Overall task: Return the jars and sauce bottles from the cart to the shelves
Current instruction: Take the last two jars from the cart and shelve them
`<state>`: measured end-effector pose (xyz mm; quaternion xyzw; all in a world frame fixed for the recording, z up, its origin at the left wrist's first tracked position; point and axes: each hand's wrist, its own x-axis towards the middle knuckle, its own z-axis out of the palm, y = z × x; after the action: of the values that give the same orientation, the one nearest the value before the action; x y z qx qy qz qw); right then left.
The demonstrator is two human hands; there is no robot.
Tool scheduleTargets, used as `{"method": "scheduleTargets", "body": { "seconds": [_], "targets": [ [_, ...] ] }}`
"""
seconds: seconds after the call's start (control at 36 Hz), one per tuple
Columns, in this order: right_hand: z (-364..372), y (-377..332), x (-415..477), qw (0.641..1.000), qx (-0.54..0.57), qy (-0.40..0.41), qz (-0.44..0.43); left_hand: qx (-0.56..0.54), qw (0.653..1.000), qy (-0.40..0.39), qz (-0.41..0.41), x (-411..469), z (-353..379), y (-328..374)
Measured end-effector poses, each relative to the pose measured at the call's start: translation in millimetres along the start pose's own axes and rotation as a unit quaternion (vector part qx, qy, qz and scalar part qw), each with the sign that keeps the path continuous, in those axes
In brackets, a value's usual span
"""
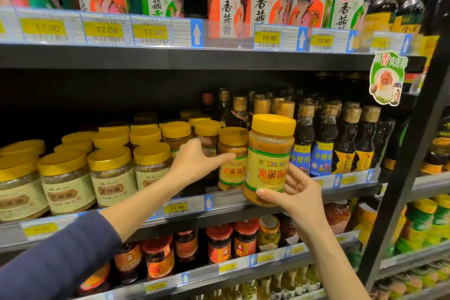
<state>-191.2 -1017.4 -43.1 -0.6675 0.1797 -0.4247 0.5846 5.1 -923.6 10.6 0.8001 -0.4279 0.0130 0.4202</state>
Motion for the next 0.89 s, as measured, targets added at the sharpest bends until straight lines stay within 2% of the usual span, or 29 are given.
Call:
{"method": "scheduleTargets", "body": {
  "seconds": [0.08,0.14,0.19,0.31,0.42,0.53,0.75,0.89],
  "targets": [
    [12,-6,0,1.0,0.011,0.0,-0.017,-0.079,0.99,0.045,0.104,-13,-38,15],
    [23,-8,0,1.0,0.017,-0.001,-0.022,-0.115,0.981,0.011,0.158,-16,-60,27],
    [33,-8,0,0.999,0.016,-0.006,-0.03,-0.109,0.978,-0.035,0.174,-11,-77,37],
    [53,-7,2,0.999,0.011,-0.019,-0.025,-0.014,0.981,-0.112,0.157,0,-97,55],
    [66,-8,0,0.999,-0.003,-0.041,-0.025,0.113,0.965,-0.179,0.155,2,-104,72],
    [77,-8,-2,0.998,-0.027,-0.046,-0.033,0.193,0.955,-0.169,0.146,8,-104,73],
    [86,-3,3,0.991,-0.083,-0.047,-0.092,0.199,0.95,-0.178,0.162,18,-107,66],
    [89,-11,7,0.976,-0.167,-0.084,-0.115,0.179,0.958,-0.174,0.144,29,-112,62]
  ]
}}
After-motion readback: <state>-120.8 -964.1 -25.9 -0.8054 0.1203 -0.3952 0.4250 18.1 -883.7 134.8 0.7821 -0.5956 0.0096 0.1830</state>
